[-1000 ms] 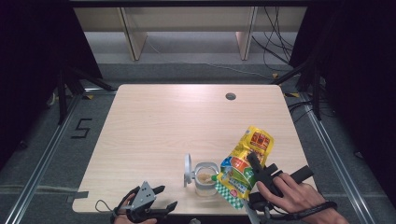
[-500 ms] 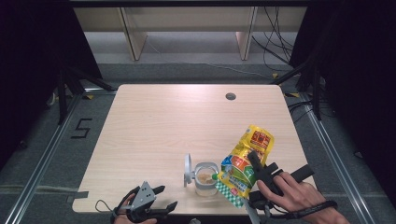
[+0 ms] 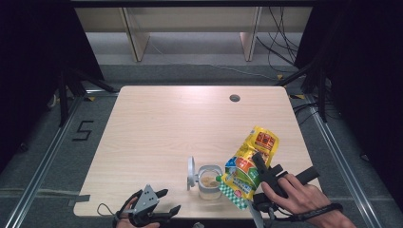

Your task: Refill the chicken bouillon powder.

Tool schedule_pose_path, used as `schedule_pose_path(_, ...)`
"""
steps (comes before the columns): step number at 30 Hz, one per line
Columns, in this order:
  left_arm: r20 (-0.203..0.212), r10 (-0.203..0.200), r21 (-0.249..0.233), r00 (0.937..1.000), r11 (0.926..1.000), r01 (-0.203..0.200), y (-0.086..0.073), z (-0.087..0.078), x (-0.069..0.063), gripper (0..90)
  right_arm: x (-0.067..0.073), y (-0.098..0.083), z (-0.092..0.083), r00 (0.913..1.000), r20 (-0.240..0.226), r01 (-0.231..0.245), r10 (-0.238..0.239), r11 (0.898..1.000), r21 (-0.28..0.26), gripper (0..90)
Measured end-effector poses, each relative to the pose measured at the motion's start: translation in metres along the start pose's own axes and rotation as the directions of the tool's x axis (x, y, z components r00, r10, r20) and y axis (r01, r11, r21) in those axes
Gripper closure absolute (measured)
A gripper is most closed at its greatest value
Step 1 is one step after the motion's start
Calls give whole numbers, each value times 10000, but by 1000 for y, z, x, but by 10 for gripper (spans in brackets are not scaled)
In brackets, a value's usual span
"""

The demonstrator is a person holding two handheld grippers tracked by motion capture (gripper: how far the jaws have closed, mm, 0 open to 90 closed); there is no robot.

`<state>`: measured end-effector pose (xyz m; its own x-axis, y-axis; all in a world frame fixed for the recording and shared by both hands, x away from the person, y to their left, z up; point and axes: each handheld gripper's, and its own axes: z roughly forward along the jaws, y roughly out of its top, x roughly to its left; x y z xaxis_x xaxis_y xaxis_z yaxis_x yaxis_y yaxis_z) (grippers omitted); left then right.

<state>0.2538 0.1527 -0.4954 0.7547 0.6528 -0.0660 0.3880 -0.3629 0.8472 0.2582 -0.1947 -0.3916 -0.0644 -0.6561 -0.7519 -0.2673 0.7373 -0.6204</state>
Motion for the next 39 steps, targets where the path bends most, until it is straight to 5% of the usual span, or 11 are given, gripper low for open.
schedule_pose_path(30, -59, 86, -29, 9999, 10000, -87, 0, -1, 1, 307, -2, -1, 2, 9999, 132, 11, -11, 10000, 16, 650)
schedule_pose_path(32, -33, -319, -82, 9995, 9995, 319, -1, 0, -1, 307, -2, -1, 2, 9999, 154, 16, -16, 10000, 14, 651)
schedule_pose_path(34, -90, 164, -67, 9998, 9998, -165, 0, -1, 2, 307, -2, -1, 2, 9999, 163, 26, -27, 10000, 65, 651)
schedule_pose_path(39, -37, -3, -71, 10000, 10000, 3, 0, -1, 0, 307, -3, -1, 3, 9997, 222, 102, -104, 9999, 69, 652)
